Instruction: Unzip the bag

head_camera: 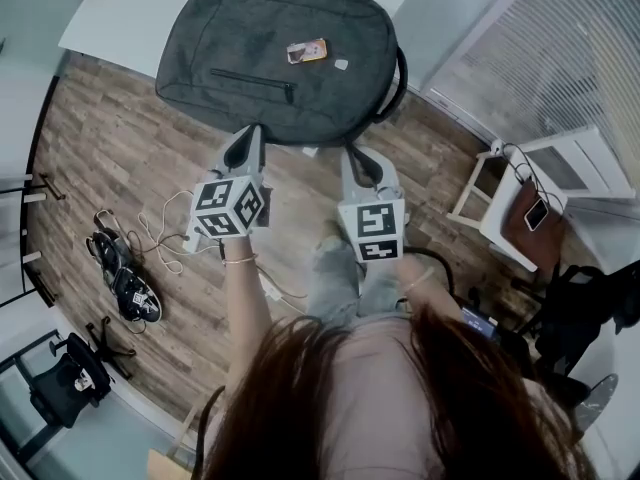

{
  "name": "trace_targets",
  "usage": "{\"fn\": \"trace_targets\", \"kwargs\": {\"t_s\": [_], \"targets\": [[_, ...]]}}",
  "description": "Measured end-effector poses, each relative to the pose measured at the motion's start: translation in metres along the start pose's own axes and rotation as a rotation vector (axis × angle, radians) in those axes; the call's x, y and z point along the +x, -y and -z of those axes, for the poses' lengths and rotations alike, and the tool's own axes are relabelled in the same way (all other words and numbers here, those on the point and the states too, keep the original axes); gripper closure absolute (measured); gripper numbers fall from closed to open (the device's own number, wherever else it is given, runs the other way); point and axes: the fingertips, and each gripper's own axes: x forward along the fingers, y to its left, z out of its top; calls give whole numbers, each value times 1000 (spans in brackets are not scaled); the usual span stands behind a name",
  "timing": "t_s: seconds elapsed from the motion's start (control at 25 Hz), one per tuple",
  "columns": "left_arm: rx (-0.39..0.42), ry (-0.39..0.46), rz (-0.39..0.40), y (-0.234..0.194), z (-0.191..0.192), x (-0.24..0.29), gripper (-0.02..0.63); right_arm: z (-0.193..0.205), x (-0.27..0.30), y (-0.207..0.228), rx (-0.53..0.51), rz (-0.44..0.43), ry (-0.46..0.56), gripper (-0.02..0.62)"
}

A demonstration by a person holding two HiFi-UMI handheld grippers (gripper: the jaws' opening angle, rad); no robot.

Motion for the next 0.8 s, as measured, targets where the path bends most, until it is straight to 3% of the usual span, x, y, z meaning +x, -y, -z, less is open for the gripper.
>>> {"fn": "trace_targets", "kwargs": {"t_s": [0.8], "targets": [[38, -94, -2, 1, -1, 2, 598, -11, -6, 42, 7, 50, 0, 584]]}}
